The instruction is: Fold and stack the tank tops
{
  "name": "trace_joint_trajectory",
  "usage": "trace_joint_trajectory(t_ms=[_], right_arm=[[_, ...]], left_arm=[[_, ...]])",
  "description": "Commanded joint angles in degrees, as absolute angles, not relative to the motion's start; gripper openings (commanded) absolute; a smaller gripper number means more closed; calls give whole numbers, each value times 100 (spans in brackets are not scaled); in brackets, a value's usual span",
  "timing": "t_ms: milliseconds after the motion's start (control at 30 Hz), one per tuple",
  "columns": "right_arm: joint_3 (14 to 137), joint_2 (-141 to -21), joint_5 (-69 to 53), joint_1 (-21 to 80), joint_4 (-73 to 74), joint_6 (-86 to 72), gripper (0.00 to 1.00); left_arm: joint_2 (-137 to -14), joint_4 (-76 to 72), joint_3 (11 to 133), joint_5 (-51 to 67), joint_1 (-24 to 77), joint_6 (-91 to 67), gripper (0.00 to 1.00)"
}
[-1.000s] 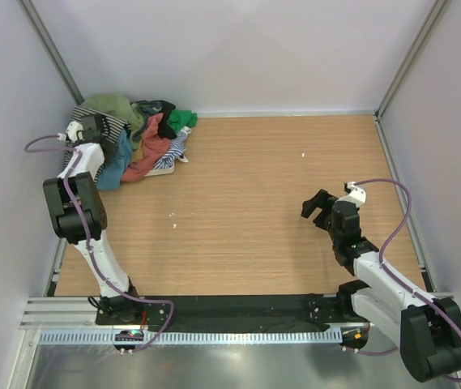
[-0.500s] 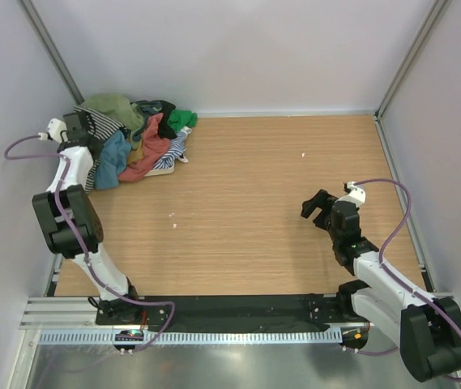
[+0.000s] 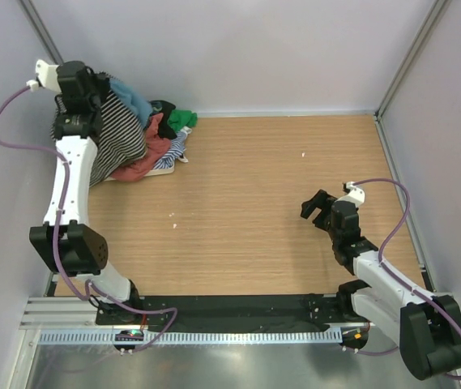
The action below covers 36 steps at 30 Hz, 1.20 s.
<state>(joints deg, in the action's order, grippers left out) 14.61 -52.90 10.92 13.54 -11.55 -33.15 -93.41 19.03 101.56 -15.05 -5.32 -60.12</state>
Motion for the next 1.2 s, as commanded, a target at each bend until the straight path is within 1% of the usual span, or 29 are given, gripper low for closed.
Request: trace_joint_trajectory(t_ms=[0,333,400,433,500,533,600,633,667,733,900,1033,1067,1100,1167], right_arm=[[1688,-5256,1055,1371,-1354,-3357,93],[1696,-5247,1055,1362,-1327,-3357,93],[1688,-5238,1055,1362,-1327,-3357,93],[1679,-5230,1046,1371,-1336,-3357,93],[1679,-5229,1028,1362,-1345,-3357,93],[1679,-5229,1028,1362,-1345,-3357,93],[1679,-5247,1011,1362,-1345,-3366,93],[1687,-5256,1002,1371,-1362,-3366,93],[1687,-5265,1002,1362,-1362,-3366,93],[1687,-5273,993,1371,-1362,-3358,93],[1705,-5282,993,1362,-1371,-3357,93],[1696,-5291,958,1362,-1354,-3366,93],[1696,-5291,967,1371,-1362,-3366,93],[1696,-5282,967,1362,-1371,-3366,93],[1696,-5300,949,1371,-1380,-3375,93]], left_arm=[[-9281,1573,10433,-1704,-185,-6301,0],[-9773,1837,10135,-1890,-263,-6267,1],[-9896,1872,10081,-1732,-334,-6258,4],[-9949,2029,10090,-1679,-412,-6206,8],[-10141,2275,10160,-1512,-509,-6179,13],[-10212,2433,10265,-1486,-536,-6170,24],[-10283,2794,10336,-1503,-562,-6039,43],[-10266,2969,10371,-1546,-554,-5995,60],[-10248,3023,10362,-1616,-545,-5942,67],[-10178,3233,10362,-1740,-527,-5880,74],[-9809,3603,10038,-1898,-309,-5959,73],[-9160,3866,9301,-2275,-62,-6274,74],[-9063,3989,9221,-2337,-9,-6345,74],[-8975,4069,9081,-2416,278,-6346,75],[-8738,4332,8913,-2662,500,-6346,79]])
